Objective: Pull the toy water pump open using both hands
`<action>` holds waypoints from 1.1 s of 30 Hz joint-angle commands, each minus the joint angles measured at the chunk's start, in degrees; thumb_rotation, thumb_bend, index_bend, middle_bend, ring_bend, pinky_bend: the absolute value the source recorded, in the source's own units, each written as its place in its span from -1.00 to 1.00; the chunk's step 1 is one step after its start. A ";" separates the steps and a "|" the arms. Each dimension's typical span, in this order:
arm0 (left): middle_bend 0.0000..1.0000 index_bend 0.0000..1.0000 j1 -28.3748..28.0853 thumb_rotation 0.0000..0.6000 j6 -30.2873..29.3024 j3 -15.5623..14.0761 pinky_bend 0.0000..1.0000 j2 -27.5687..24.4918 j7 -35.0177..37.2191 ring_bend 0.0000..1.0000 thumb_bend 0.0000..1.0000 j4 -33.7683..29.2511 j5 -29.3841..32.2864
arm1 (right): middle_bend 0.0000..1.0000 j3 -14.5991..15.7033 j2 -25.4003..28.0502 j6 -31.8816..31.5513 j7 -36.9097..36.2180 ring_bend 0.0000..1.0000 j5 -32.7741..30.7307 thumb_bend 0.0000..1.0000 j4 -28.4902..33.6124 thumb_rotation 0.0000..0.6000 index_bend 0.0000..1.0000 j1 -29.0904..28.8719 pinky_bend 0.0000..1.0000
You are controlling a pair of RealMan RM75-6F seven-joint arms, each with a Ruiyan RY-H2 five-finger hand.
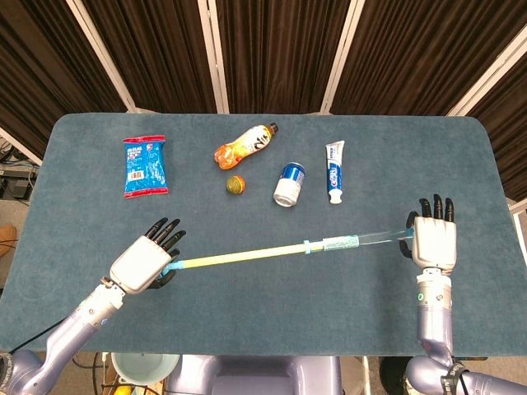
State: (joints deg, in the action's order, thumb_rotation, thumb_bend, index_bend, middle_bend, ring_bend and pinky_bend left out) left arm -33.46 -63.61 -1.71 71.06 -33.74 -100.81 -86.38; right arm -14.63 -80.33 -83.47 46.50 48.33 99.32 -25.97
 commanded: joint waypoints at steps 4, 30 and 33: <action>-0.73 -0.13 0.22 1.00 0.05 -0.02 -0.78 -0.11 0.72 -0.99 -0.40 0.33 -0.28 | -0.72 0.14 0.20 -0.20 0.79 -1.00 -0.72 -0.07 0.39 1.00 0.40 -0.02 -1.00; -0.98 -0.93 7.05 1.00 -5.71 -1.17 -0.79 -2.13 7.13 -1.00 -0.95 -0.81 3.12 | -1.00 7.08 7.31 2.45 -6.46 -1.00 4.96 -0.90 8.48 1.00 -0.69 4.69 -1.00; -1.00 -0.99 9.97 1.00 -9.36 -2.22 -0.81 -2.33 9.23 -1.00 -0.96 -0.11 2.49 | -1.00 10.15 10.13 3.24 -12.45 -1.00 10.65 -0.91 8.53 1.00 -0.78 7.12 -1.00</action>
State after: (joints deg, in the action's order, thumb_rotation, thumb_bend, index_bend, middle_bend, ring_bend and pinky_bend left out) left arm -25.52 -70.66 -3.11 68.92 -26.10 -101.36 -83.51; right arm -7.69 -73.19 -81.43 39.34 53.67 107.23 -21.41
